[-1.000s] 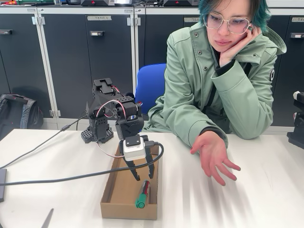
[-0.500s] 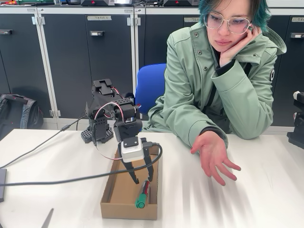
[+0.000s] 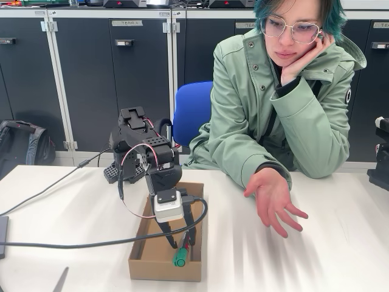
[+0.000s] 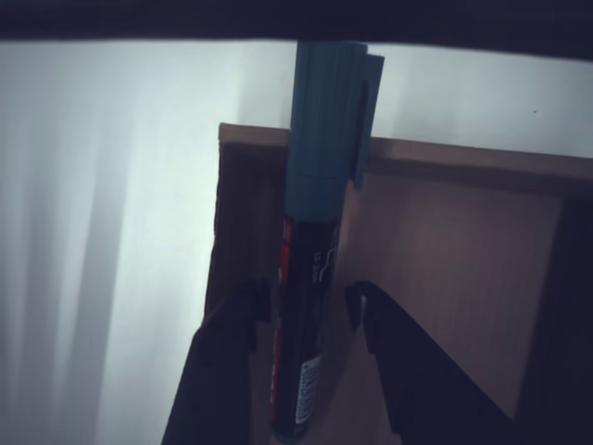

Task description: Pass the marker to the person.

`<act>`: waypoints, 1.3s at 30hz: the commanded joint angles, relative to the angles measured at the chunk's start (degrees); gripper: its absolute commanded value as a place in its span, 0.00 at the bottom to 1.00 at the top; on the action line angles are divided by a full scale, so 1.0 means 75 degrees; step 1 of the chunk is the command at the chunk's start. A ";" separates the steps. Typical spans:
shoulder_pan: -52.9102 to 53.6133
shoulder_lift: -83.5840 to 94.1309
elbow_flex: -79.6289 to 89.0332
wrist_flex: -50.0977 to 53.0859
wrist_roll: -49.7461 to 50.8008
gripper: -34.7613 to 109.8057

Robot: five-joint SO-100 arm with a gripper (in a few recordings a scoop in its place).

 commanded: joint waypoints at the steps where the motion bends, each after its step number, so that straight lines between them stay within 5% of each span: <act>1: -0.0023 0.0141 -0.0457 -0.0141 -0.0023 0.36; 5: -0.0035 0.0176 -0.0445 -0.0141 0.0023 0.26; 13: 0.0000 0.0246 -0.0375 -0.0141 0.0000 0.21; 20: 0.0023 0.0246 -0.0352 -0.0234 0.0000 0.31; 39: -0.0012 -0.0105 -0.0551 -0.1148 0.0000 0.37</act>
